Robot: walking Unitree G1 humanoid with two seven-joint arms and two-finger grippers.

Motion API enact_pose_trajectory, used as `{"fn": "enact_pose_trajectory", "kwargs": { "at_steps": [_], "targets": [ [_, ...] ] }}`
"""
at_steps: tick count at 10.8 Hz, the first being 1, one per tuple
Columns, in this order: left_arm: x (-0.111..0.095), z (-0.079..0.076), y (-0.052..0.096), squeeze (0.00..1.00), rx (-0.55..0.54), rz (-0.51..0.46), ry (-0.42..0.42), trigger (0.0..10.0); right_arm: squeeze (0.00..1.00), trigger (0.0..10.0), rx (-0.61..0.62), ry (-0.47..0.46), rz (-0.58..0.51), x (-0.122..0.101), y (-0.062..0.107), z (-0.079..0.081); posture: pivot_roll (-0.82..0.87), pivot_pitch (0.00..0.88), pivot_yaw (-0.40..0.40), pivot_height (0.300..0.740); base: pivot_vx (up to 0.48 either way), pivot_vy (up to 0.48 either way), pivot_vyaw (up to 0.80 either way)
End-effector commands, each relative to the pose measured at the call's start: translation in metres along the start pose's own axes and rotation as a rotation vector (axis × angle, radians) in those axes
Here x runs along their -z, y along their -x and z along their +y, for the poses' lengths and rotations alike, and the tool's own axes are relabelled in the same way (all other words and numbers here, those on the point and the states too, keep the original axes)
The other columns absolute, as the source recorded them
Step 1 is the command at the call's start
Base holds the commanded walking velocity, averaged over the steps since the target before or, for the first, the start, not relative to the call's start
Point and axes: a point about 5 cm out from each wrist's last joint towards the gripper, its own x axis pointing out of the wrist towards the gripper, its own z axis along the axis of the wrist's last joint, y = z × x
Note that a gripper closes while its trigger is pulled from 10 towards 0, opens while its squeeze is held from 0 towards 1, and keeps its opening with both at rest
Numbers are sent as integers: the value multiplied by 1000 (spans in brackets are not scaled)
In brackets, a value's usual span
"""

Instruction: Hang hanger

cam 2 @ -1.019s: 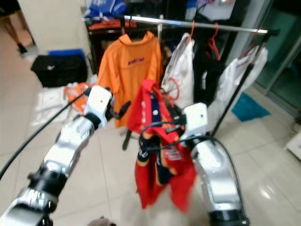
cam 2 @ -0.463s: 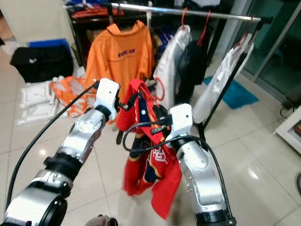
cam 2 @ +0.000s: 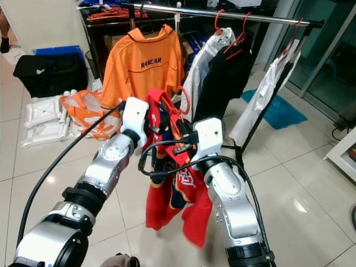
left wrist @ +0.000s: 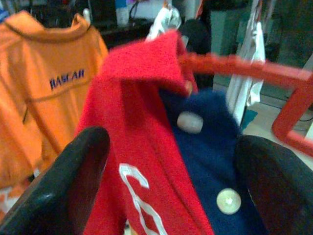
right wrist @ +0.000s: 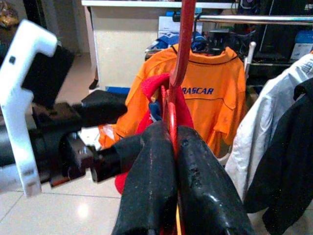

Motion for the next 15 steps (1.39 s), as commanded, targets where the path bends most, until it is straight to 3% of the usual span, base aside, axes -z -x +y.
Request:
{"fn": "enact_pose_trajectory", "kwargs": {
  "at_steps": [1,7,11,13,15],
  "targets": [
    [-1,1,-1,0,-14,-5,16,10000,0,0,-9,2,-88,-21,-5,2,-14,0,12,740,0,0,0],
    [-7,-20,-7,0,95,-53,54,10000,0,0,-23,-3,-91,-21,-5,7,-25,0,23,740,0,0,0],
    [-1,-19,-8,0,74,-29,37,10000,0,0,-52,-12,-107,-27,-4,10,-29,0,12,740,0,0,0],
    [-4,-10,-12,0,35,-7,20,10000,0,0,-74,-9,-108,-28,-2,12,-32,0,10,740,0,0,0],
    [-9,-13,-16,0,40,-10,-18,10000,0,0,-89,2,-91,-25,1,16,-36,0,16,740,0,0,0]
  ]
}}
